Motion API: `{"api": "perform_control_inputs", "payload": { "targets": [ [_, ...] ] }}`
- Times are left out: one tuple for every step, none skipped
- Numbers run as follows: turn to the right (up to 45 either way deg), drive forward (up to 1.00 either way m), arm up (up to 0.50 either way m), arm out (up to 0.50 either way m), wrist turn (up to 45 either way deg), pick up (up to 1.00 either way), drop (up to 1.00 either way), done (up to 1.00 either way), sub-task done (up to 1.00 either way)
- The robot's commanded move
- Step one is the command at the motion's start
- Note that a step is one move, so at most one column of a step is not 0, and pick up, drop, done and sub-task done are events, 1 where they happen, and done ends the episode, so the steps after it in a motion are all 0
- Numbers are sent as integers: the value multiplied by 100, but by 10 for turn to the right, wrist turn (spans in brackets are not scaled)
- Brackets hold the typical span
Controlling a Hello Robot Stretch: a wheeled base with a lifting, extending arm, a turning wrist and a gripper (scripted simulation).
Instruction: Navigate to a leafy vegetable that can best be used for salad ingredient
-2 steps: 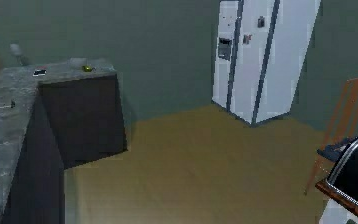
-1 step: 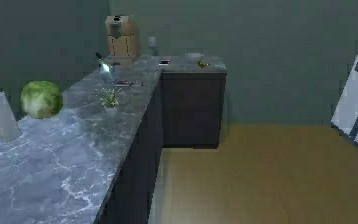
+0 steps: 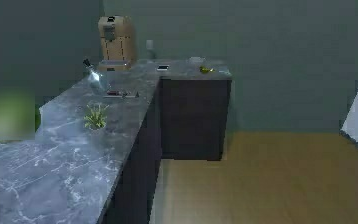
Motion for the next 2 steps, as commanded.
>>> {"api": "perform_control_inputs", "payload": {
  "targets": [
    [-390,0,0,0,0,0,0,0,0],
    [0,0,0,0,0,0,0,100,0]
  ]
}}
